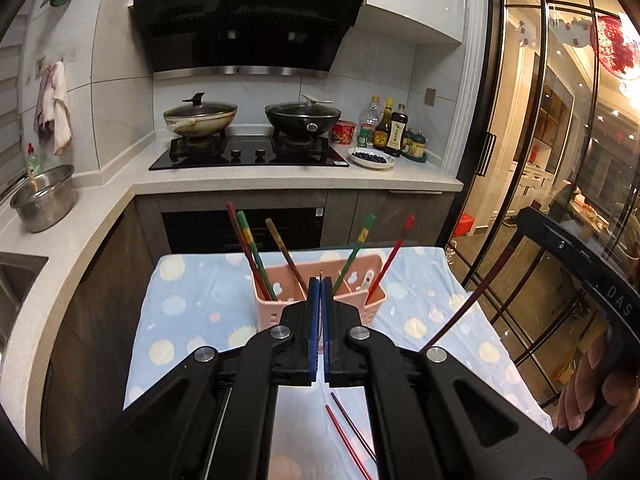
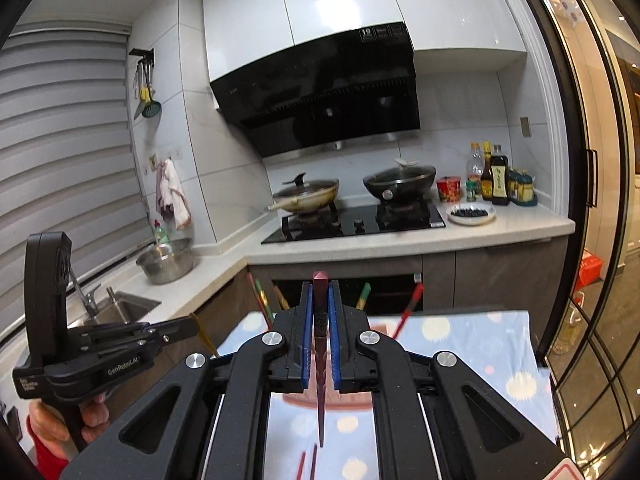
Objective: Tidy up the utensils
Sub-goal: 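Lower the spoon and chopstick into the pink holder and open both tools, then move both open tools back down to the last two chopsticks, then grasp the red chopstick with the left tool while the right tool grasps the dark red chopstick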
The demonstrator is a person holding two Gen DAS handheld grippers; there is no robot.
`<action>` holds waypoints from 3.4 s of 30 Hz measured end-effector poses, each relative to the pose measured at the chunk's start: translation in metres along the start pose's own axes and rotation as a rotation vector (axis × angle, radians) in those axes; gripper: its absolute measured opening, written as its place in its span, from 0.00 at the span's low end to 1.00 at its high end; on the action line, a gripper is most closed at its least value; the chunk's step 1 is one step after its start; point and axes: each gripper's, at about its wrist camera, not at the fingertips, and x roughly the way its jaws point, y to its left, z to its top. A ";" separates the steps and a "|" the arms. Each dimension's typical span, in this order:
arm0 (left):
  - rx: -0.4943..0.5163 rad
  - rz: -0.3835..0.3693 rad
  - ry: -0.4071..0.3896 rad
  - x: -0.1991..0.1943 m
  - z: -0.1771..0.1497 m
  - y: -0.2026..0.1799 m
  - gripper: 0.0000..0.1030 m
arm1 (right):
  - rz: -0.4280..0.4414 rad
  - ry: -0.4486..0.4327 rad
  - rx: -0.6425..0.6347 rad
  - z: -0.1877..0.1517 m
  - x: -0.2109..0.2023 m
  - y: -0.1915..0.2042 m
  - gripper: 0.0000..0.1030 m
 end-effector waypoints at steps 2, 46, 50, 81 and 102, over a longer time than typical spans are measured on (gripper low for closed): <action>0.004 0.001 -0.018 0.004 0.013 0.001 0.01 | 0.004 -0.020 0.006 0.014 0.010 0.001 0.07; -0.094 0.054 0.118 0.099 0.006 0.045 0.20 | -0.093 0.137 0.019 -0.030 0.118 -0.010 0.11; -0.085 0.069 0.121 0.094 -0.002 0.041 0.29 | -0.085 0.144 0.026 -0.036 0.108 -0.010 0.11; -0.092 0.076 0.282 0.059 -0.134 0.008 0.48 | -0.079 0.374 -0.030 -0.168 0.009 0.005 0.20; -0.088 0.115 0.416 0.038 -0.230 -0.023 0.58 | -0.052 0.574 -0.017 -0.273 -0.035 0.016 0.20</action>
